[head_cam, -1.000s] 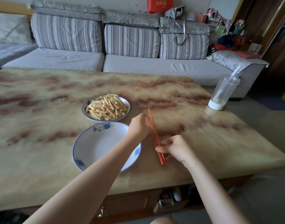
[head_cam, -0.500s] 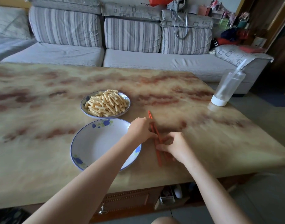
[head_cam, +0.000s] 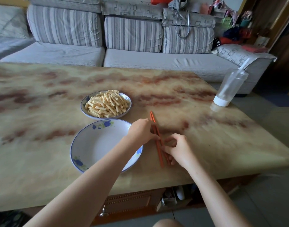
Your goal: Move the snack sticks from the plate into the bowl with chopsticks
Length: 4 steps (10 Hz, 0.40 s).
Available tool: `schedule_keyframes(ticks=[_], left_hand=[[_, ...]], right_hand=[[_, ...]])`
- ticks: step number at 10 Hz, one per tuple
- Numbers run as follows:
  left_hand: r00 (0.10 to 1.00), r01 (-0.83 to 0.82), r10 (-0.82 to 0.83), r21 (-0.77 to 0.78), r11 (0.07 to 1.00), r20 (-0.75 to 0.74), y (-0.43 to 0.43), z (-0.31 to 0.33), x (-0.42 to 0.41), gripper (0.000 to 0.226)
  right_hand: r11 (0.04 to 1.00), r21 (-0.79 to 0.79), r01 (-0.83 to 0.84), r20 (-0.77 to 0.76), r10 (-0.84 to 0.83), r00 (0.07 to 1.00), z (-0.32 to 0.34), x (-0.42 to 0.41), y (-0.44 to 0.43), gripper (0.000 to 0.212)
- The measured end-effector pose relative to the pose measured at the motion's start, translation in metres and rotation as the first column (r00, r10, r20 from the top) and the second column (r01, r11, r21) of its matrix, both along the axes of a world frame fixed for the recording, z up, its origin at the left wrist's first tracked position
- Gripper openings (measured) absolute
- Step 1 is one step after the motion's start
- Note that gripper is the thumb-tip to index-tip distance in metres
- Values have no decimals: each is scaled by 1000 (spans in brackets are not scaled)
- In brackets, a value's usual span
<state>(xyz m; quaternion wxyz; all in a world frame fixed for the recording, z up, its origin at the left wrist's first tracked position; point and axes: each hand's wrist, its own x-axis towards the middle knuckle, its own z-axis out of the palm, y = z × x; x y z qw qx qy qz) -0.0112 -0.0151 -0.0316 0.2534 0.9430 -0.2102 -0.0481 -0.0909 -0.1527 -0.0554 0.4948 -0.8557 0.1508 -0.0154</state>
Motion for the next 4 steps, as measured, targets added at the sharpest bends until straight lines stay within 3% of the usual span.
schedule_keyframes(ticks=[2,4], left_hand=[[1000,-20,19,-40,999,-25,0,-1,1,54],[994,-92,75,-221,971,-85,1,2,4,70]], right_hand=[[999,30,-10,10,10,1000,3,-3,0,13],[999,42,-26,44,24,999,17,-6,-3,21]])
